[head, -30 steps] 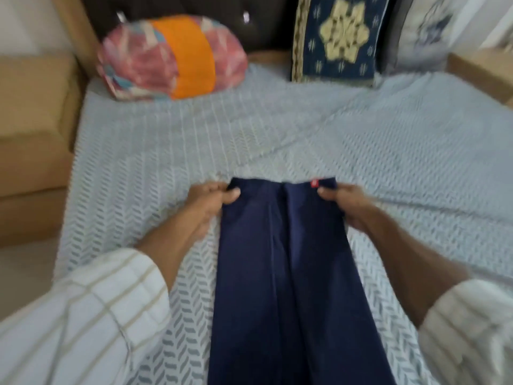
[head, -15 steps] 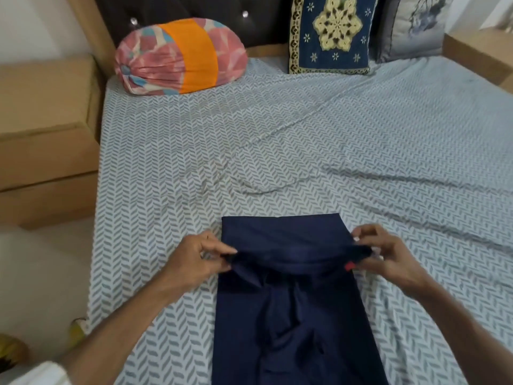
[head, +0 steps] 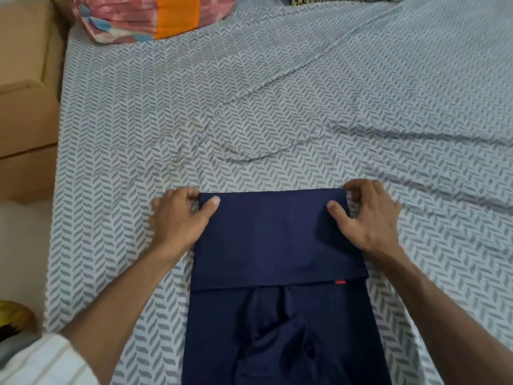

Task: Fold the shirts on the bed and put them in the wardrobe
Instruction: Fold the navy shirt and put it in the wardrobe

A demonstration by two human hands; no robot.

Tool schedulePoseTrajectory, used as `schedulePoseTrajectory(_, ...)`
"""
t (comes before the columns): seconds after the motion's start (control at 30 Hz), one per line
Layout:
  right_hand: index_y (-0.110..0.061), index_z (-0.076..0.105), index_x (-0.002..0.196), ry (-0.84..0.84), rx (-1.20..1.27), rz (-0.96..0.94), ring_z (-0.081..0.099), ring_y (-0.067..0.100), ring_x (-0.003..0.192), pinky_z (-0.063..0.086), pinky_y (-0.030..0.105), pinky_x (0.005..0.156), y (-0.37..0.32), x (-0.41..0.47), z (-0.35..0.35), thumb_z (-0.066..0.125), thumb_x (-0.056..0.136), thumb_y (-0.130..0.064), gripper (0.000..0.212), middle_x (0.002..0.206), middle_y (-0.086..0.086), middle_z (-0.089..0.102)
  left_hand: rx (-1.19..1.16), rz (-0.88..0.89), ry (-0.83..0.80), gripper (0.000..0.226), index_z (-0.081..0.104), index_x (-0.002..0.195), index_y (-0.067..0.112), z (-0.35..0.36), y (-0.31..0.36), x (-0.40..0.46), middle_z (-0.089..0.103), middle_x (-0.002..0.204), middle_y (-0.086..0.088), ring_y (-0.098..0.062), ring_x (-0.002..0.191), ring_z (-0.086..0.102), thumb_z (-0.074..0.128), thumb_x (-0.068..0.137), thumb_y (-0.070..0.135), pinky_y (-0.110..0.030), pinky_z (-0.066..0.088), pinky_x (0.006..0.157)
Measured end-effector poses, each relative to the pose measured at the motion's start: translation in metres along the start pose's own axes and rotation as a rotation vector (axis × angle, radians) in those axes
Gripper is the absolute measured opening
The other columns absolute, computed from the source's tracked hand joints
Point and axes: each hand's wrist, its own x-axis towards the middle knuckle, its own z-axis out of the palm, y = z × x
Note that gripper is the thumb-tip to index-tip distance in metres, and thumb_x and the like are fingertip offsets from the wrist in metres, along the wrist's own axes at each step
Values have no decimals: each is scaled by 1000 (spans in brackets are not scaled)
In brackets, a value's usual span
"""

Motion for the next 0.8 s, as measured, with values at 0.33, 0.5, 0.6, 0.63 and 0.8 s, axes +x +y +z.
schedulePoseTrajectory(0.33,-22,65,85,-6,-5,-37,47,19,103,12,29,80,10,2,12,60,74,-55,36,95,-12,45,69,-31,-35,26,66,87,22,11,-1,1,49,102,2,-23,111,40,72,83,46,-43,39,98)
schedulePoseTrajectory(0.5,-24,63,80,-253,109,166,56,22,101,37,42,95,-13,7,-16,72,73,-52,31,93,-7,59,-184,-197,-214,23,70,86,25,-27,26,-16,66,97,-4,-28,102,61,78,75,44,-45,53,88)
schedulePoseTrajectory(0.6,-20,51,69,-302,473,287,55,16,71,49,40,77,-20,1,-45,76,68,-36,30,68,-5,54,-421,-227,-269,12,66,82,16,-59,43,-52,67,81,-1,-19,80,63,77,84,15,-27,50,64)
schedulePoseTrajectory(0.63,-21,50,70,-302,534,254,53,16,70,46,38,72,-25,-7,-55,76,73,-22,26,68,-3,52,-396,-181,-255,13,64,80,16,-69,43,-63,63,76,1,-15,74,59,77,85,13,-24,46,61)
schedulePoseTrajectory(0.8,-22,63,88,-287,600,125,62,15,79,53,41,78,-42,-62,-113,74,68,-14,24,81,-2,67,-324,7,-193,12,68,83,12,-113,43,-120,64,75,-1,-12,67,56,80,81,13,-24,46,66)
